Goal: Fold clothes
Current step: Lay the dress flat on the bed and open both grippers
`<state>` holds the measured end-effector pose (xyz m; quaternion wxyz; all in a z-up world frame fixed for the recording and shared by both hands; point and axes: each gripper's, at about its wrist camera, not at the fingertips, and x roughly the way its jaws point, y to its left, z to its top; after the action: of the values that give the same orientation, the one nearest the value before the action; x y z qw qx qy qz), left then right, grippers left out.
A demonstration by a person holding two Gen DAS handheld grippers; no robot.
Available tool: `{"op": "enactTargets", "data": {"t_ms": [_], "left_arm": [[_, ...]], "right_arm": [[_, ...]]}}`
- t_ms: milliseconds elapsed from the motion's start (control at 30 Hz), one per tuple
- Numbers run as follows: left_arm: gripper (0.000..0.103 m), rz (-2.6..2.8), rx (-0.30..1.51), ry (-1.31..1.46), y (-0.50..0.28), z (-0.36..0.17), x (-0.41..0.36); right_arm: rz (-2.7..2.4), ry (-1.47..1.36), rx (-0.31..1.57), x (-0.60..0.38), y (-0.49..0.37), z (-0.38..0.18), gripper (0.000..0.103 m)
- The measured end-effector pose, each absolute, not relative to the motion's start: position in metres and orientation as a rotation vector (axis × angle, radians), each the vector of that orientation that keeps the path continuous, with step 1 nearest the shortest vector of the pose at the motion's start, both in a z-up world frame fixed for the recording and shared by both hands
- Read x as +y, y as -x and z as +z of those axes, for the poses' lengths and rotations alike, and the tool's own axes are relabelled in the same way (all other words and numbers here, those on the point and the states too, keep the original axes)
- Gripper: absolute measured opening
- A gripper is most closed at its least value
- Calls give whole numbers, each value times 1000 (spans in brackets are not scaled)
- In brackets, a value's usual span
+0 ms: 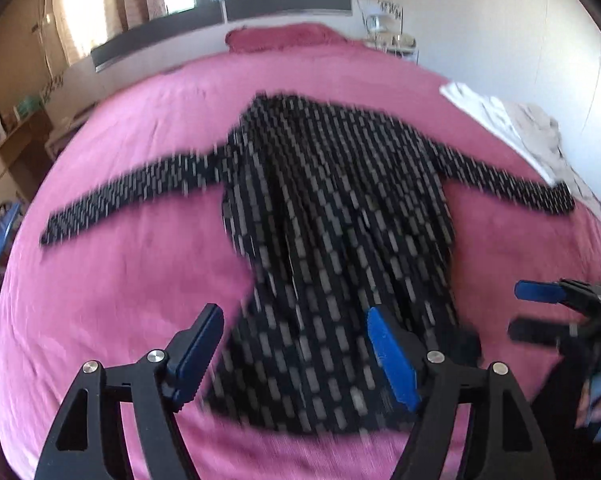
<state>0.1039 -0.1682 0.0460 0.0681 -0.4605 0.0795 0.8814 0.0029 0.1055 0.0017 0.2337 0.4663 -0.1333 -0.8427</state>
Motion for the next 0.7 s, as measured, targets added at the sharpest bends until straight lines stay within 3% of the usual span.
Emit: {"op": "enactTargets", "data": {"t_ms": [133,333,700], "left_arm": [[76,2667,244,1470,-133,24,-181],[76,2720,213,1502,-149,17,-207],[76,2675,188,1596,-142,-15,-237]], "right_arm": [[-2346,-1228,-105,60,-53,0,92],[-2370,-1234,-268,54,-50,-12,92],[-2452,-1292,-135,24,-28,-52,90]]}}
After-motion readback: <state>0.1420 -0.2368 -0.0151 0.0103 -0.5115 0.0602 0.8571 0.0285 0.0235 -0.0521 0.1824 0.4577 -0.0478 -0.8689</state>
